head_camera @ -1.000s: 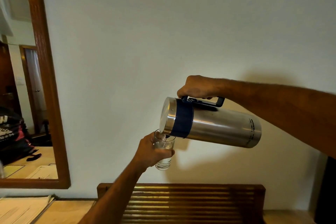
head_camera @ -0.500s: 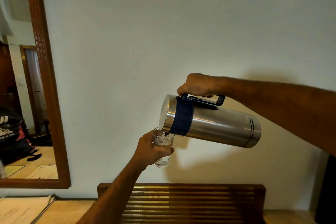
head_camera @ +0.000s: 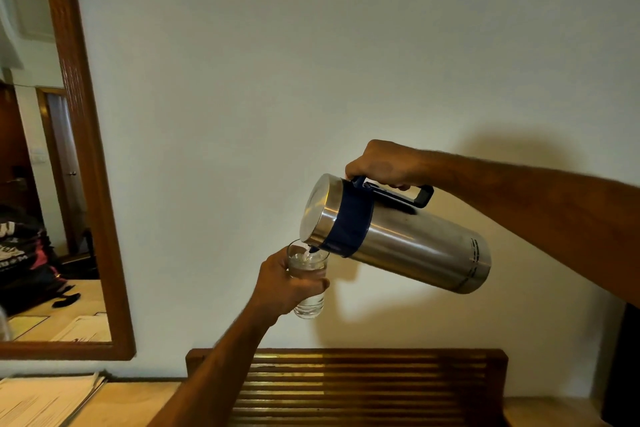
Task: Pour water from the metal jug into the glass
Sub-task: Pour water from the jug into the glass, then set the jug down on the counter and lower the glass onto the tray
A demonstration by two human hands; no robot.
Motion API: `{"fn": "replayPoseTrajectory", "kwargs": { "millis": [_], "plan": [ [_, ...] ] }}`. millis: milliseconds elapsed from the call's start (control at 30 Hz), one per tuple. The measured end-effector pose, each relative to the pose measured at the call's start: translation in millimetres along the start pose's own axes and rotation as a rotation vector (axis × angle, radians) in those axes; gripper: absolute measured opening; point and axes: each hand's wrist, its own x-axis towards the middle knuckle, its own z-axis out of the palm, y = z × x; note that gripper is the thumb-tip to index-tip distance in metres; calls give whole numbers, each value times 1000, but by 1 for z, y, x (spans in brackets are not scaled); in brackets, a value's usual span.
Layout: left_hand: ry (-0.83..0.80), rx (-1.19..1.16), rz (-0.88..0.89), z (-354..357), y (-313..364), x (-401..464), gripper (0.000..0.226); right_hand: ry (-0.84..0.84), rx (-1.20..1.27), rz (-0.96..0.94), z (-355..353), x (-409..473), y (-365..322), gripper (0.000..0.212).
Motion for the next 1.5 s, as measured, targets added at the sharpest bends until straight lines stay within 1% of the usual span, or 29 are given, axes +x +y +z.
{"fn": "replayPoseTrajectory", "kwargs": {
  "millis": [67,100,167,233,333,400,467,533,567,633,700,767,833,900,967,1033,1100,1167,1233,1267,1400,1500],
  "plan": [
    [16,-35,-9,-2,0,0,46,23,80,-1,1,-10,8,27],
    [31,-55,-13,-4,0,0,48,34,122,-7,2,-15,13,27],
    [44,-61,-11,-6,1,-1,49,84,220,-25,9,-25,28,31],
    [43,-65,-5,-6,2,-1,48,168,336,-28,19,-35,44,36],
    [33,-81,-17,-3,0,-1,52,268,513,16,41,-51,71,40],
    [13,-102,-27,3,-1,-2,55,302,652,62,59,-60,88,36],
    [5,-114,-24,7,-3,-6,53,332,798,108,80,-68,102,28],
    [-18,-93,-37,13,-12,-9,47,386,905,184,105,-74,118,30],
    [-31,-83,-47,15,-17,-12,44,403,935,210,120,-78,127,30],
    [-43,-60,-56,15,-30,-19,42,422,968,194,148,-88,140,25],
    [-45,-32,-97,20,-60,-25,44,426,976,166,184,-95,162,26],
    [-12,-28,-153,25,-94,-38,47,426,944,127,220,-107,182,29],
    [10,-45,-230,34,-140,-52,55,433,903,195,260,-114,208,30],
    [17,-63,-301,47,-189,-72,63,457,935,230,307,-125,239,36],
    [36,-81,-385,60,-233,-97,62,481,994,283,349,-140,266,39],
    [54,-92,-464,76,-286,-125,61,477,1046,351,391,-156,290,32],
    [68,-79,-558,94,-343,-159,60,480,1100,442,439,-175,318,31],
    [87,-72,-627,112,-392,-188,64,487,1077,480,475,-185,342,32],
    [87,-45,-693,130,-429,-214,69,478,1062,507,502,-196,359,30],
    [93,-38,-729,138,-444,-226,68,473,1078,525,512,-200,364,29],
    [168,-50,-857,163,-488,-272,67,445,1130,540,545,-211,381,33],
    [195,-39,-908,175,-507,-298,66,414,1142,554,560,-213,389,24]
  ]
}}
